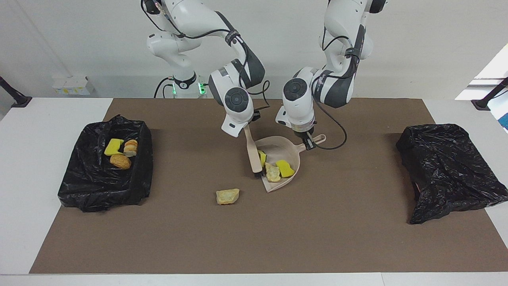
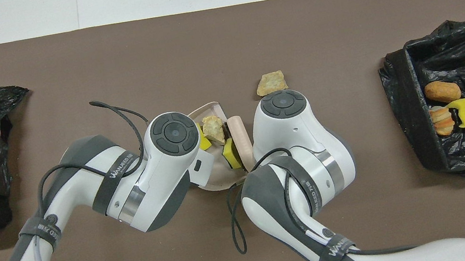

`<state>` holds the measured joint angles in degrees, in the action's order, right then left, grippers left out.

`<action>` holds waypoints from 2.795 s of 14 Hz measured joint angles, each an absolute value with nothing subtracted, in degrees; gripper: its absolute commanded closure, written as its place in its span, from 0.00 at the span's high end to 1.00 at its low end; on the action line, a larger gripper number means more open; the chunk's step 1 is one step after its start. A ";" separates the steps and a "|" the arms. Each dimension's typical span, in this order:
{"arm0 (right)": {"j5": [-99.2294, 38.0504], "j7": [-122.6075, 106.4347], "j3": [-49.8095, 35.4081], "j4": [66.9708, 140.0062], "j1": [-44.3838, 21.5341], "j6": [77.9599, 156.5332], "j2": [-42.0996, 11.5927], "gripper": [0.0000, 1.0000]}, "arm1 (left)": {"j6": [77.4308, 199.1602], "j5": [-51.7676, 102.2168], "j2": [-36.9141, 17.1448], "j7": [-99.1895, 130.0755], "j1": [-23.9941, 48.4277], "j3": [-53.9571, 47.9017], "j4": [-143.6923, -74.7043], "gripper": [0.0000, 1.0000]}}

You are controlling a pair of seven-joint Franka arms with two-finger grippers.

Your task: Sweep and dump trash in bin

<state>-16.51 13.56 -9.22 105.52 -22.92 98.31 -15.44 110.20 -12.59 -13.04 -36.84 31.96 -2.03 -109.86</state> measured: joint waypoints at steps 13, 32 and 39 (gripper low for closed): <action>1.51 9.63 -8.43 102.01 -16.91 93.13 -12.85 0.00 | 115.02 -12.60 -11.65 -36.96 31.92 -1.96 -112.98 0.00; 15.68 0.66 -13.53 76.61 -13.30 85.51 -36.14 0.00 | 114.91 -12.57 -11.65 -36.63 31.92 -1.96 -113.01 0.00; 5.29 4.35 -15.14 77.86 -18.10 83.04 -33.79 0.00 | 113.20 -12.55 -11.42 -33.37 32.00 -2.27 -113.01 0.00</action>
<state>5.29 4.35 -15.14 77.86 -18.10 83.04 -33.79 113.20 -12.55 -11.42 -33.37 32.00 -2.27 -113.01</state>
